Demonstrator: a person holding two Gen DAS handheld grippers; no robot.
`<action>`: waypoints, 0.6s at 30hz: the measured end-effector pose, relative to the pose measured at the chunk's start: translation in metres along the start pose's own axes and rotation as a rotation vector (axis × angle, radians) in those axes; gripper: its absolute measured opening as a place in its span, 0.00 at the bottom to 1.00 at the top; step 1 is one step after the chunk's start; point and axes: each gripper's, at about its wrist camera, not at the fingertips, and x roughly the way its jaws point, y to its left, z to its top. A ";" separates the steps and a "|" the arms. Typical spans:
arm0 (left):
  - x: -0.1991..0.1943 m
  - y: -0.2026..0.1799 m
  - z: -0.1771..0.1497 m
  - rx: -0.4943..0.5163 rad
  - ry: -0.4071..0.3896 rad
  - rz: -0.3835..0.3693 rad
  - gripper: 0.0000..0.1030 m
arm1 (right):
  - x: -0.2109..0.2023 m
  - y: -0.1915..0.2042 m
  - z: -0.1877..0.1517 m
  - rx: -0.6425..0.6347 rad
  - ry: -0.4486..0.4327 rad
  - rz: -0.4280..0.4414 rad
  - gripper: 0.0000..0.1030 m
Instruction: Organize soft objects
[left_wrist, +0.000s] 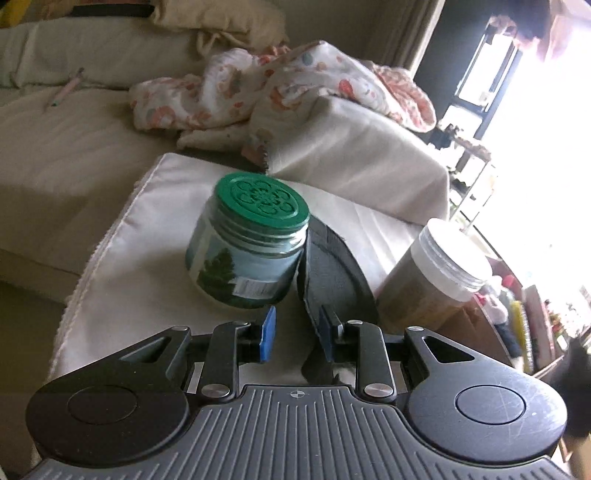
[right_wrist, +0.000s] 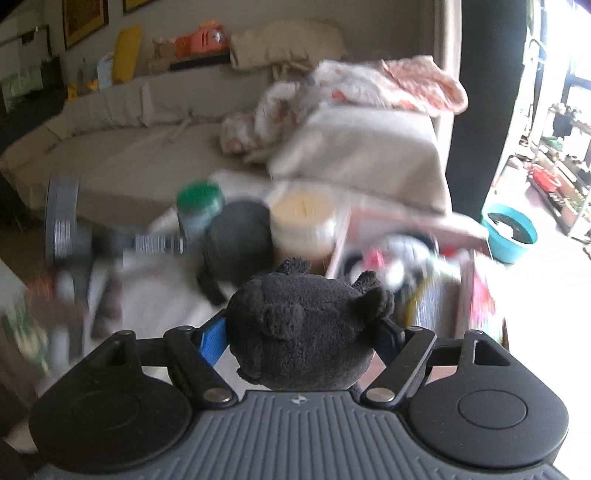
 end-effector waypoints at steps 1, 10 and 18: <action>0.005 -0.003 0.000 0.008 0.004 0.010 0.27 | 0.004 0.001 -0.012 -0.008 0.003 -0.020 0.76; 0.040 -0.021 -0.002 -0.002 0.069 0.054 0.30 | 0.025 0.002 -0.081 0.070 -0.083 -0.037 0.80; 0.054 -0.039 -0.004 0.024 0.038 0.101 0.22 | 0.048 -0.009 -0.110 0.204 -0.075 0.009 0.87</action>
